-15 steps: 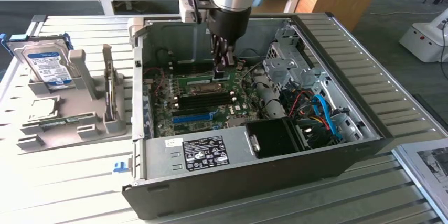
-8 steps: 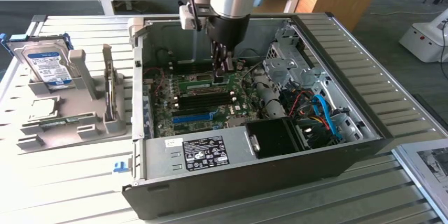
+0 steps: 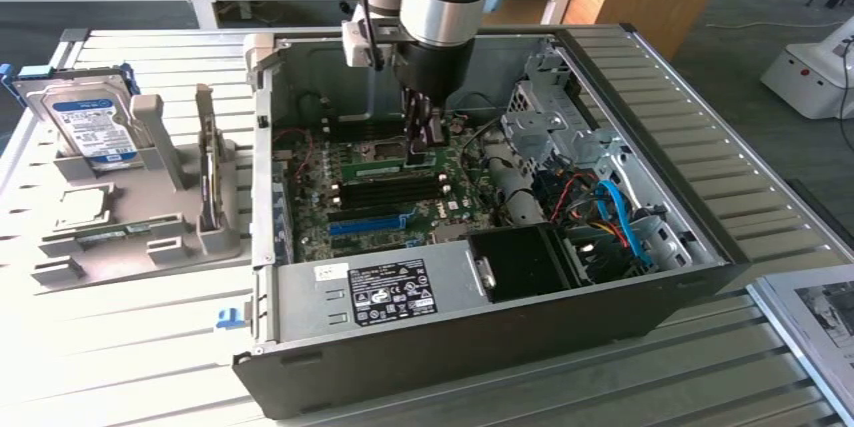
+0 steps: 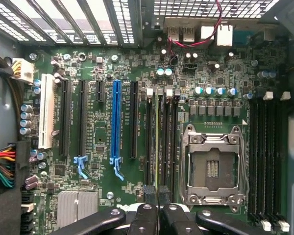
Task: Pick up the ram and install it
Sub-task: 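Insert the ram into the slot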
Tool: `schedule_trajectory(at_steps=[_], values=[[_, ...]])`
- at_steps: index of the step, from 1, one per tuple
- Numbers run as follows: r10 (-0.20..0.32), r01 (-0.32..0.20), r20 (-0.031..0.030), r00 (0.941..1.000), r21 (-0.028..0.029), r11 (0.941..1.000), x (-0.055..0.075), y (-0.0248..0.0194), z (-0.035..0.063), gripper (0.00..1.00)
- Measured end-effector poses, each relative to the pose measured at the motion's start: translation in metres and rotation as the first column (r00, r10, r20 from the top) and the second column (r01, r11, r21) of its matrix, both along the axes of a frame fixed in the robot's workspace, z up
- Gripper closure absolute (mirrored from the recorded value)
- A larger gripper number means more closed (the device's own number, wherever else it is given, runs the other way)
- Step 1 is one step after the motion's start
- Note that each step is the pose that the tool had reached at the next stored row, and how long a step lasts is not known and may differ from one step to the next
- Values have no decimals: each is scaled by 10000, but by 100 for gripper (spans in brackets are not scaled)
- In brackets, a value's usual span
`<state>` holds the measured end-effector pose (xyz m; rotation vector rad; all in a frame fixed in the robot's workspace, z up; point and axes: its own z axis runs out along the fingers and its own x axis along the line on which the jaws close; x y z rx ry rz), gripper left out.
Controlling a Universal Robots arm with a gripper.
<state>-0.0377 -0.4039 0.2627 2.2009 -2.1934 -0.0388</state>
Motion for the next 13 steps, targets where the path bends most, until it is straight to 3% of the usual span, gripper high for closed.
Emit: schedule_trajectory(at_steps=[7,13], values=[[0,0,2,10000,5,10000,0,-3,-2,88],[0,0,1,10000,2,10000,0,-46,-1,88]])
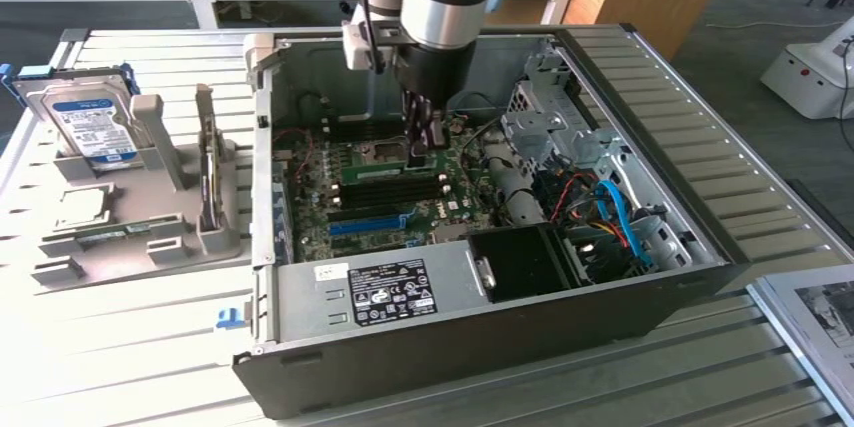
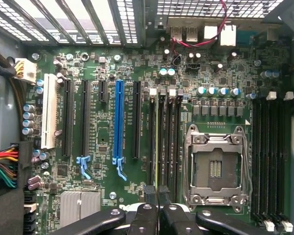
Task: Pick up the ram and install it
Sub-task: 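Insert the ram into the slot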
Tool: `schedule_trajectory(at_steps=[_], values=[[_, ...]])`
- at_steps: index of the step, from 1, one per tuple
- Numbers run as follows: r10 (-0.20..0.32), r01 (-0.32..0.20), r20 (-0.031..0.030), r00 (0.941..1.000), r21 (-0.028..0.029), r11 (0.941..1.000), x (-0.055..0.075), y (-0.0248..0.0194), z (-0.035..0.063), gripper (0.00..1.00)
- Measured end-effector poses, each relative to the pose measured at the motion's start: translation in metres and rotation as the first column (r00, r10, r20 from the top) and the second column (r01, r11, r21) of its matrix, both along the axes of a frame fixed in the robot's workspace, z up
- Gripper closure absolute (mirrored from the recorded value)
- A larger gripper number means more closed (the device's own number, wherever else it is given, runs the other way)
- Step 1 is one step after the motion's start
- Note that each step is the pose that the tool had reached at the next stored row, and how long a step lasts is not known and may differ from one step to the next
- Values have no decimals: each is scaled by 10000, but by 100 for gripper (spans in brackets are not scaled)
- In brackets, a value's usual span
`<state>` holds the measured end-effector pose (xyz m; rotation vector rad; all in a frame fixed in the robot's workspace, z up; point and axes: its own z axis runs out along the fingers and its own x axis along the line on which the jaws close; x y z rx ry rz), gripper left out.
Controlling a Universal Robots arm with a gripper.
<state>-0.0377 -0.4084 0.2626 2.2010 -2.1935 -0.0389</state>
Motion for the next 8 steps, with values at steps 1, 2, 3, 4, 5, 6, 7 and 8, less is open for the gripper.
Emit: schedule_trajectory(at_steps=[1,2,3,4,5,6,7,8], values=[[0,0,0,10000,0,10000,0,-8,0,88],[-1,1,0,10000,0,10000,-1,-12,0,88],[-2,2,0,10000,0,10000,-1,-12,0,88],[-2,2,0,10000,0,10000,-1,-12,0,88],[-1,1,0,10000,0,10000,0,-12,0,88],[-1,1,0,10000,0,10000,0,-12,0,88],[0,0,-1,10000,-1,10000,0,-13,-2,88],[0,0,0,10000,1,10000,0,-13,-13,88]])
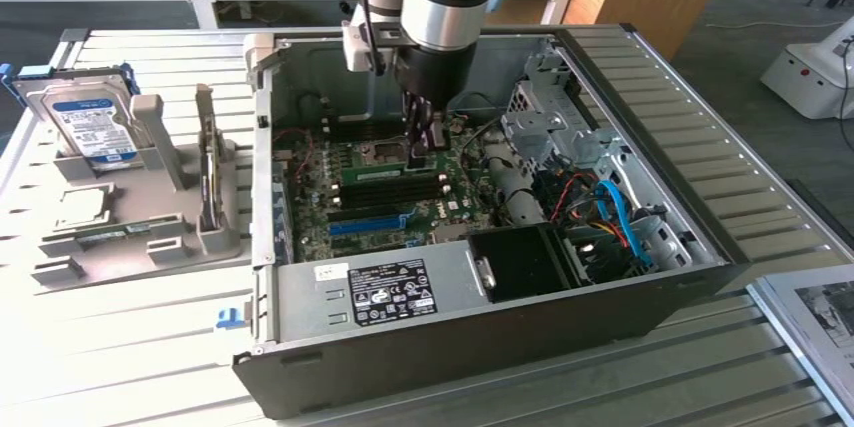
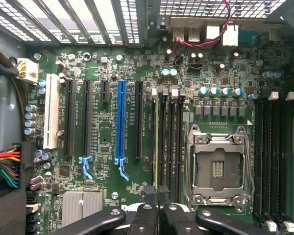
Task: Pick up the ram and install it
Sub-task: 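Insert the ram into the slot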
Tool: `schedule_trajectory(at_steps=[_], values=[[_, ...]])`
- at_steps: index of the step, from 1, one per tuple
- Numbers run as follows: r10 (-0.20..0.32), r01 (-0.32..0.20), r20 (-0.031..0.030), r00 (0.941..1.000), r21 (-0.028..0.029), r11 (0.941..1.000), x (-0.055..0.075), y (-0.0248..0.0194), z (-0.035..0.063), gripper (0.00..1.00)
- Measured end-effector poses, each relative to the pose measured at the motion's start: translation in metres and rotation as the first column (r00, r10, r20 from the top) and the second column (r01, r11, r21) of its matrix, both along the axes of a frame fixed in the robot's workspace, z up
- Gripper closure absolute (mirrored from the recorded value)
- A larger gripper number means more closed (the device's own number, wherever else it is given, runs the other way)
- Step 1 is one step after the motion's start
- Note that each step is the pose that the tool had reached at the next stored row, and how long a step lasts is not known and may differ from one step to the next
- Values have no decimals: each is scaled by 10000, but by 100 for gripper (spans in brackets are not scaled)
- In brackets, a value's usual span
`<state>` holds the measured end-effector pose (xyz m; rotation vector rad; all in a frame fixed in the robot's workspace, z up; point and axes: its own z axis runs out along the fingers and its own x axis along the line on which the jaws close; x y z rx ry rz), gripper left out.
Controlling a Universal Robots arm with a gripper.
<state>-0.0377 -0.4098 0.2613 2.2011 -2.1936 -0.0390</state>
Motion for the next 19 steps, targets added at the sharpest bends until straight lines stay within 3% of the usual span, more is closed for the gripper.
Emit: schedule_trajectory(at_steps=[11,19], values=[[-2,2,0,10000,0,10000,0,1,-141,88],[-39,39,0,10000,-2,10000,0,0,-144,88]])
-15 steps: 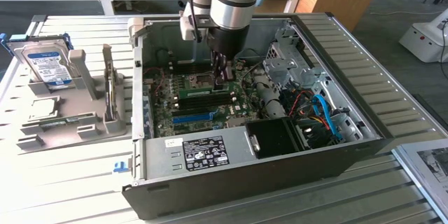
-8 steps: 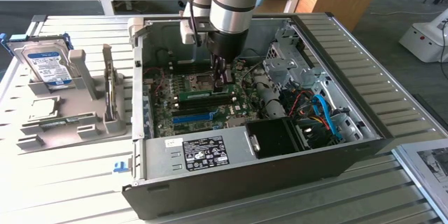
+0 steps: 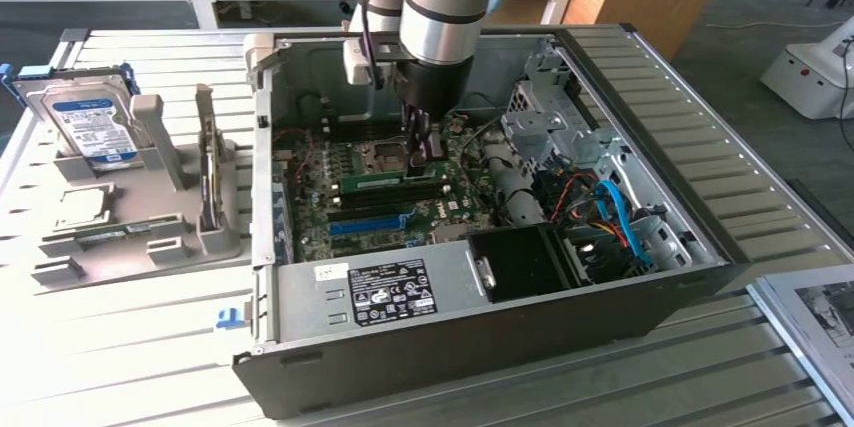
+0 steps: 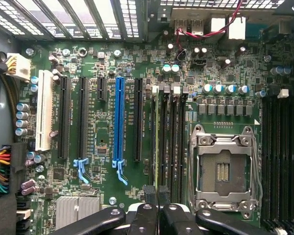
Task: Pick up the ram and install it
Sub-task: 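Insert the ram into the slot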
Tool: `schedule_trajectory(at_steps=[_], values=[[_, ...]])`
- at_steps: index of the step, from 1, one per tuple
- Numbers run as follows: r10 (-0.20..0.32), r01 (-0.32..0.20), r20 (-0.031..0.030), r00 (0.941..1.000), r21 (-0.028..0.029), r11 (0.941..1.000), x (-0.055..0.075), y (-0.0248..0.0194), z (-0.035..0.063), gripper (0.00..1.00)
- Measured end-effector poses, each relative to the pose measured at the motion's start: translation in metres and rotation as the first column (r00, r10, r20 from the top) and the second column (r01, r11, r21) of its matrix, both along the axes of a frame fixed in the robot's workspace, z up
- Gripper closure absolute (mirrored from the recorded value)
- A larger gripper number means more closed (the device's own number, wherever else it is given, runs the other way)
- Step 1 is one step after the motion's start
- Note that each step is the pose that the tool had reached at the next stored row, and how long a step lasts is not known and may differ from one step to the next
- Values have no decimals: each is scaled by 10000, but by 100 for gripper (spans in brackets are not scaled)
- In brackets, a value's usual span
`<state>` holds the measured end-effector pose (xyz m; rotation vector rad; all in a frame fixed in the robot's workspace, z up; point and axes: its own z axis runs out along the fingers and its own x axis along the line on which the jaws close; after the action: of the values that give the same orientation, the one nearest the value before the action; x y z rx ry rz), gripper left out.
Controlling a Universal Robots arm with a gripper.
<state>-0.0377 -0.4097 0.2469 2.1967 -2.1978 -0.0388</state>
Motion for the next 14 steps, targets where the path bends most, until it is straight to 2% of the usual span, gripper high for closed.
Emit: schedule_trajectory(at_steps=[14], values=[[-170,170,0,9999,2,9999,11,0,-3,88]])
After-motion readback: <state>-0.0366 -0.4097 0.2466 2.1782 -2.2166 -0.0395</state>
